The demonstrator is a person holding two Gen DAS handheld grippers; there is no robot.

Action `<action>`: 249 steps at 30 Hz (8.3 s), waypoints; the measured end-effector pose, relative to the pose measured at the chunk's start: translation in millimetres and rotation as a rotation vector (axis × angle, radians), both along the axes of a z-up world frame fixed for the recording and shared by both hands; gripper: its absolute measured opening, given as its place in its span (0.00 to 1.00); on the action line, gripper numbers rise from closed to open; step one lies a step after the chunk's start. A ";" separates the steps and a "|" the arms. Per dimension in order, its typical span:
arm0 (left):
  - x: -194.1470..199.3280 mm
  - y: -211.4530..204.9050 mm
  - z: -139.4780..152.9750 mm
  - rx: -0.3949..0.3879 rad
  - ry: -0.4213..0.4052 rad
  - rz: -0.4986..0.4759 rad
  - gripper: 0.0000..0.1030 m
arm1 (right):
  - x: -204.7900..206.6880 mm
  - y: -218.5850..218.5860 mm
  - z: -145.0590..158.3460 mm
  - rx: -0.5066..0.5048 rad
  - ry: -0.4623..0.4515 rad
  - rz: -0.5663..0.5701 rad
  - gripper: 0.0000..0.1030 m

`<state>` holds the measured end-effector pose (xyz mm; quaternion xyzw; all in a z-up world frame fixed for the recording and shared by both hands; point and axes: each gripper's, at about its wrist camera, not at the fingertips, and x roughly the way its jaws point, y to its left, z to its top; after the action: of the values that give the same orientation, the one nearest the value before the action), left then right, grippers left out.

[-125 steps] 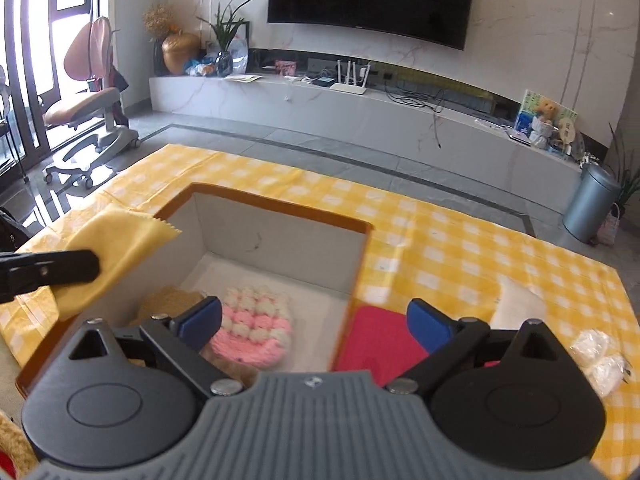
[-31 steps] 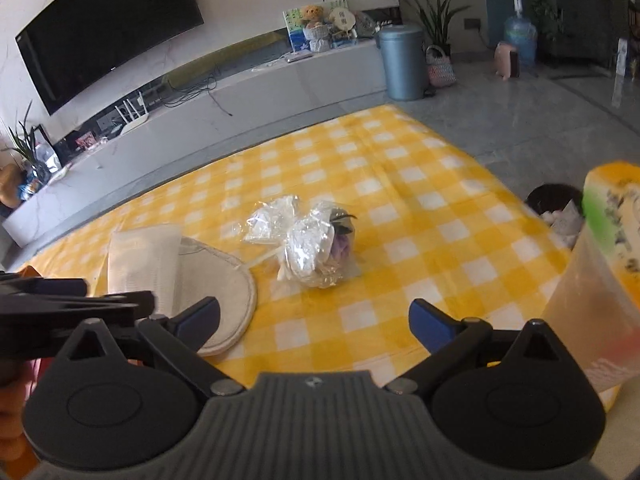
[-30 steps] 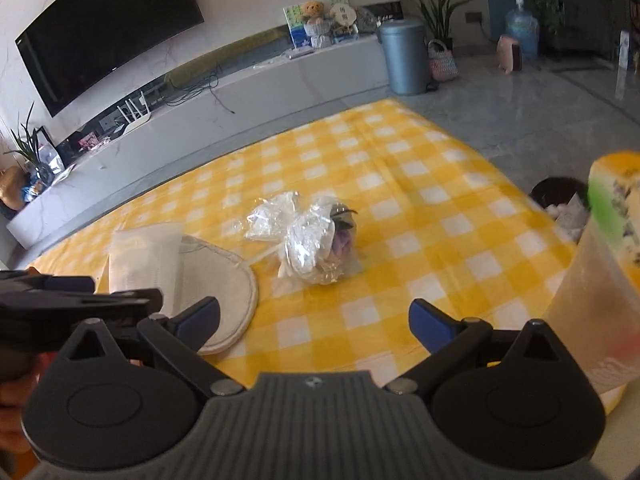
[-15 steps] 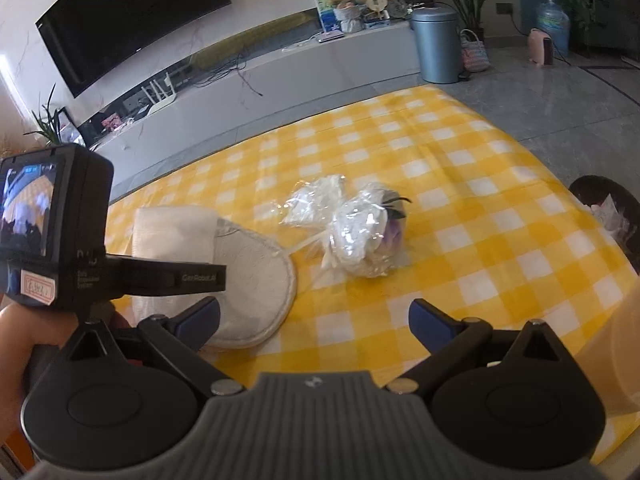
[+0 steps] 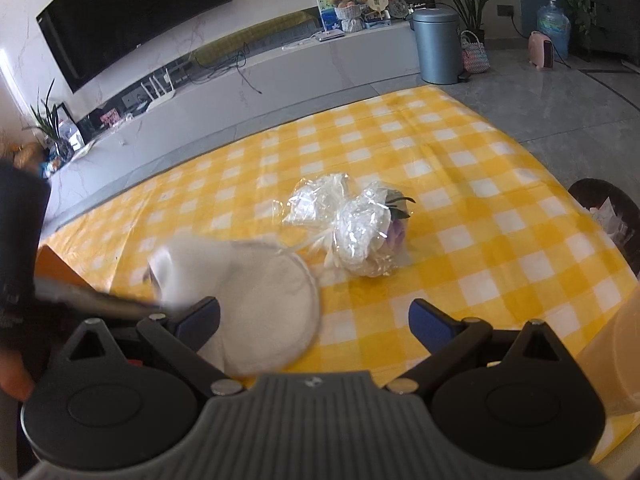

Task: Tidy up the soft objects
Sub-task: 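Lift the mesh bag with the left gripper while the right grasps the white terry cloth, then carry the mesh bag and white cloth over the open box, then open the right gripper to drop the white cloth into the box, then lower the mesh bag into the box and open the left gripper, then move both tools back toward the snack packet and plastic-wrapped bundle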

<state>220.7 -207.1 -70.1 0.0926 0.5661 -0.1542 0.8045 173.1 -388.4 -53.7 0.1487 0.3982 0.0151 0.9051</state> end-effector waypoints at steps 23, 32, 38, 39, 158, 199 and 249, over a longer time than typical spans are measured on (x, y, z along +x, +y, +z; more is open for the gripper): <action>-84.2 68.6 84.8 -0.259 -0.181 0.040 0.03 | -12.4 17.3 -22.5 0.013 0.121 0.041 0.96; -102.0 84.6 99.4 -0.248 -0.219 0.028 0.03 | -16.9 76.1 -25.3 0.047 0.126 -0.056 0.97; -99.3 94.4 99.9 -0.229 -0.232 0.051 0.03 | -8.9 114.0 -41.9 -0.069 0.135 0.031 0.97; -97.8 96.6 98.7 -0.235 -0.229 0.056 0.03 | -7.6 117.2 -46.0 -0.069 0.142 0.037 0.97; -174.6 358.7 91.8 -0.288 -0.505 0.554 0.03 | 58.6 432.0 -12.3 -0.484 0.063 0.489 0.51; -66.3 336.6 58.1 -0.320 -0.502 0.501 0.03 | -44.2 242.1 35.9 -0.092 -0.263 0.246 0.79; -130.6 239.3 96.2 -0.154 -0.655 0.401 0.86 | -74.2 220.0 68.4 -0.060 -0.320 0.185 0.83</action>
<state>90.1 32.2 26.1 -0.0365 0.2731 0.0018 0.9613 98.9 -168.4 14.7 0.0803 0.2611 0.1098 0.9557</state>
